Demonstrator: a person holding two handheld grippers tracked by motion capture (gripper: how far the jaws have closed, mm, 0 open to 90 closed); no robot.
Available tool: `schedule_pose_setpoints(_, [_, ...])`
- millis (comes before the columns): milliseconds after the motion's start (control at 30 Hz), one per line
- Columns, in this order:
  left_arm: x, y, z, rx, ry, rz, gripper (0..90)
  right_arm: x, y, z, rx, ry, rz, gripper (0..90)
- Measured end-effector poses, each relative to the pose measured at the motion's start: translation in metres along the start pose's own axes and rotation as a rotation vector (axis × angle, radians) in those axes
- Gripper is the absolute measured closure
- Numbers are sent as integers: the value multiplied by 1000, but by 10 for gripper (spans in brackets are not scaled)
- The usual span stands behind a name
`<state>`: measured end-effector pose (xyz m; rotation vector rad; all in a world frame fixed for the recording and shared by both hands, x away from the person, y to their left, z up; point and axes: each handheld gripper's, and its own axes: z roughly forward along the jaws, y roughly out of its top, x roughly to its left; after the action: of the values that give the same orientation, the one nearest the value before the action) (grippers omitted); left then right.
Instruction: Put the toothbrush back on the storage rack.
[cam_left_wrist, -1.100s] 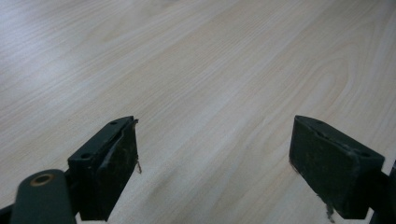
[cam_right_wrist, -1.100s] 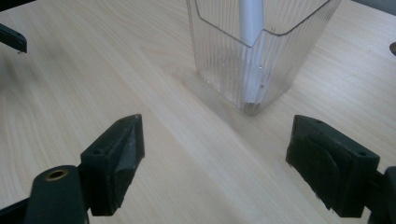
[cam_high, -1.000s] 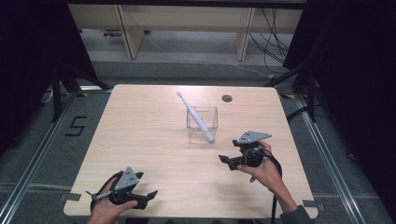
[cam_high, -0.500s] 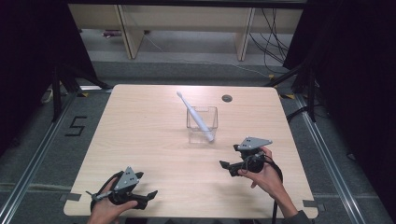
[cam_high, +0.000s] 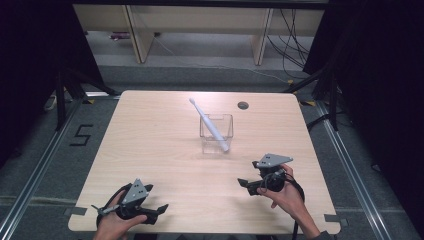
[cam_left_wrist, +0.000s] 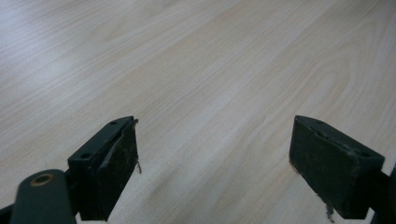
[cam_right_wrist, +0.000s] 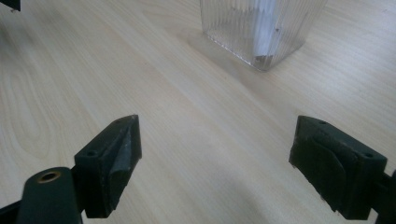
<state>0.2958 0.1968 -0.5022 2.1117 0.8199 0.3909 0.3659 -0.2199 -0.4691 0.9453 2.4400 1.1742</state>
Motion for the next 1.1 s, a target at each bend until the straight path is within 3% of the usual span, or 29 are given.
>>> schedule_pose_setpoints(67, [-1,0,0,0,-1,0,150,0,-3,0,7,9,-2,170])
schedule_pose_setpoints(167, [0,0,0,3,-2,1,149,2,-7,-2,20,1,32,169])
schedule_pose_setpoints(233, [0,0,-1,8,0,2,150,0,-9,-1,12,5,7,170])
schedule_pose_setpoints(333, [-1,0,1,-11,-1,-12,149,2,-11,-3,20,7,23,169])
schedule_pose_setpoints(400, [-1,0,1,1,-5,1,149,2,-14,-4,16,0,26,167])
schedule_pose_setpoints(533, [0,-1,0,5,-3,4,149,1,-18,-6,18,0,8,165])
schedule_pose_setpoints(567, [0,-1,0,1,-2,0,149,3,-20,-7,21,-2,36,164])
schedule_pose_setpoints(767, [-2,-1,1,-9,-1,-11,149,5,-26,-7,42,-4,20,162])
schedule_pose_setpoints(900, [-1,0,-1,8,-1,3,149,9,-30,-8,65,-4,15,162])
schedule_pose_setpoints(933, [-1,0,0,-2,-4,0,150,8,-30,-8,60,-2,-9,162])
schedule_pose_setpoints(1000, [-1,0,1,1,-5,2,149,10,-32,-9,76,5,9,164])
schedule_pose_setpoints(1067, [-1,0,0,11,-6,3,149,9,-34,-9,73,9,-21,164])
schedule_pose_setpoints(1100, [-2,-1,1,-8,-5,-11,149,10,-35,-10,82,11,-13,164])
